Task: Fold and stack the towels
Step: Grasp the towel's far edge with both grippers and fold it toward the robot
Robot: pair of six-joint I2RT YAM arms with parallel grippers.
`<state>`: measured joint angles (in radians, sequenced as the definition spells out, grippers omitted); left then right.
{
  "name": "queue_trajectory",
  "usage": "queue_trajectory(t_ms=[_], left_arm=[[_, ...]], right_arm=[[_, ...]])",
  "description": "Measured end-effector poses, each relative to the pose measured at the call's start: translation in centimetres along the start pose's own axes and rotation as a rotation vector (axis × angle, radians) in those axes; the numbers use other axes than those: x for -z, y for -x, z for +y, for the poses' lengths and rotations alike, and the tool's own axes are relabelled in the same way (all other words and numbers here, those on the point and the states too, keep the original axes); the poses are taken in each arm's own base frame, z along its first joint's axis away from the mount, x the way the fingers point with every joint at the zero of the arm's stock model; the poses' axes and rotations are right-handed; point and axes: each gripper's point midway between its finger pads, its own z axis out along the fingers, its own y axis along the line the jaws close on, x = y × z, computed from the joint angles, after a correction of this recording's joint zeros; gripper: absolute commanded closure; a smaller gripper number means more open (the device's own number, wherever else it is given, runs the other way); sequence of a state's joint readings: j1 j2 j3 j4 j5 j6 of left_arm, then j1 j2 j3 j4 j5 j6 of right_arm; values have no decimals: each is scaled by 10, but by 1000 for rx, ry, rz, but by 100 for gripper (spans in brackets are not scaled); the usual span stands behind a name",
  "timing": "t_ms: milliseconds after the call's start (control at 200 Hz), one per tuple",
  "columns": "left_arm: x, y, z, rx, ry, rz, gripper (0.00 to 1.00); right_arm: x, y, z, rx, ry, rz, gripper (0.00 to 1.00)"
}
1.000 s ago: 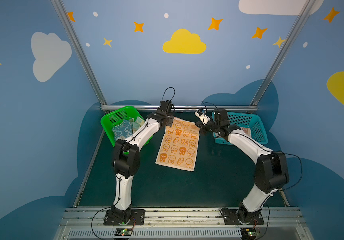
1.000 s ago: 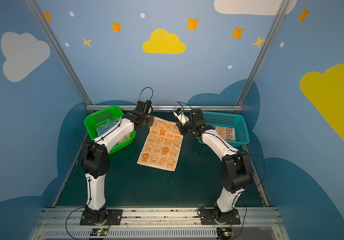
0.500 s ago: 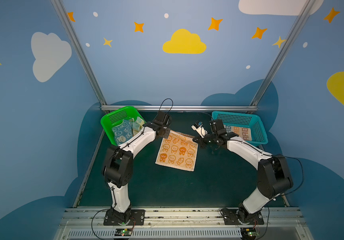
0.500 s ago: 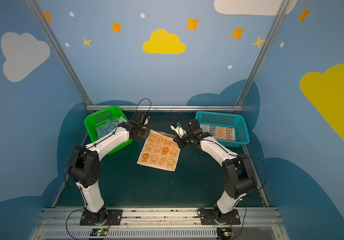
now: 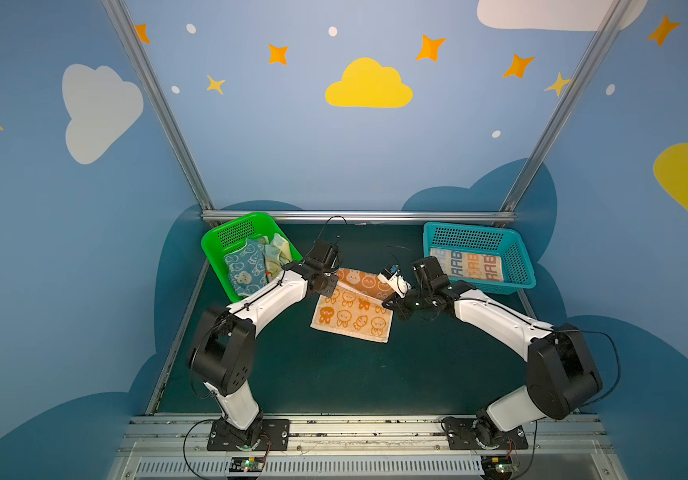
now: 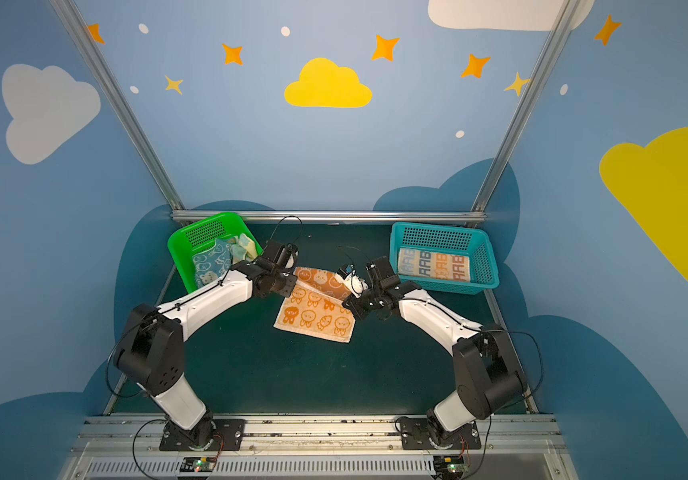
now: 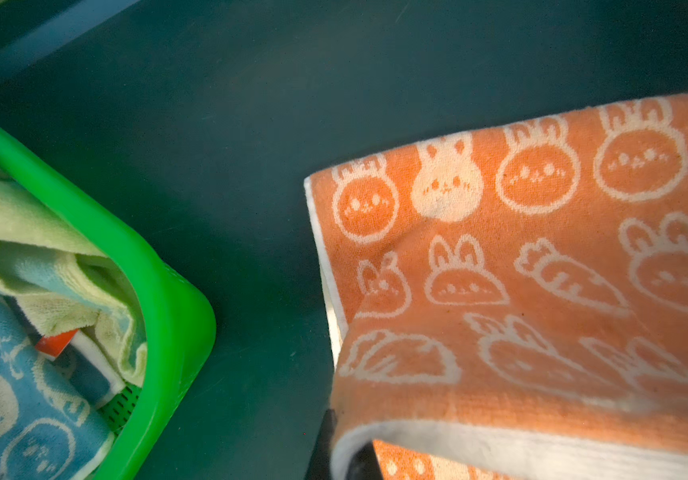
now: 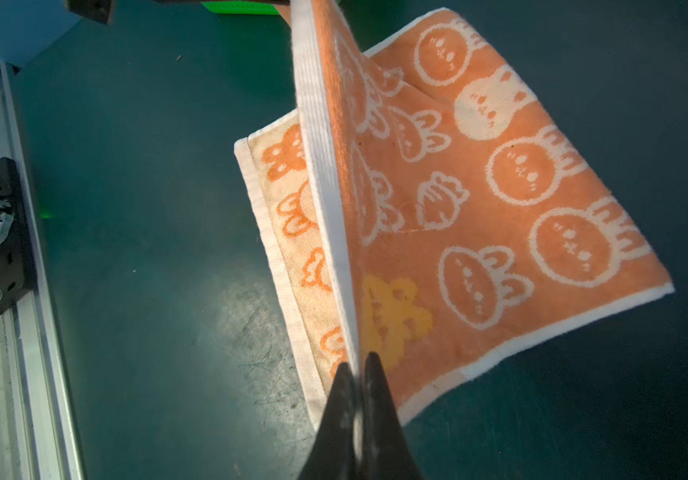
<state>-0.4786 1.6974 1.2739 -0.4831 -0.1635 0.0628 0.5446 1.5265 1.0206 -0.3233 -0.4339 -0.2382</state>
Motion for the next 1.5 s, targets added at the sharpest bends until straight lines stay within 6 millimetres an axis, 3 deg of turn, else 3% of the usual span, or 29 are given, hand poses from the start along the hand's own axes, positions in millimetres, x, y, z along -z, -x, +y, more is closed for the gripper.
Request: queue_trajectory(t_ms=[160,330,696,926,1046,1212,1397,1502], left_arm=[[6,-12,0,10,3,5,96],[0,-31,-3,20,-1,39,96],[-14,-70,-14,30,-19,114,96],[-18,-80,-19,43,-32,126,93],[-21,-86,-20,48,-33,132,83],[-21,-86,-20,55,-20,128,58],[-17,-86,-16,80,6,122,38],[-9,-83,-12,109,18,111,30]], right_arm=[[-6,-10,14,-2,24,35,100],[-13,-24,29,-18,53,73,100],[-35,-60,42,-127,77,232,100],[-54,-82,46,-200,87,338,100],[-60,-91,47,-222,80,373,100],[-64,-104,48,-246,71,424,100],[-65,-107,49,-260,71,434,75],[-64,-106,52,-256,80,429,67]])
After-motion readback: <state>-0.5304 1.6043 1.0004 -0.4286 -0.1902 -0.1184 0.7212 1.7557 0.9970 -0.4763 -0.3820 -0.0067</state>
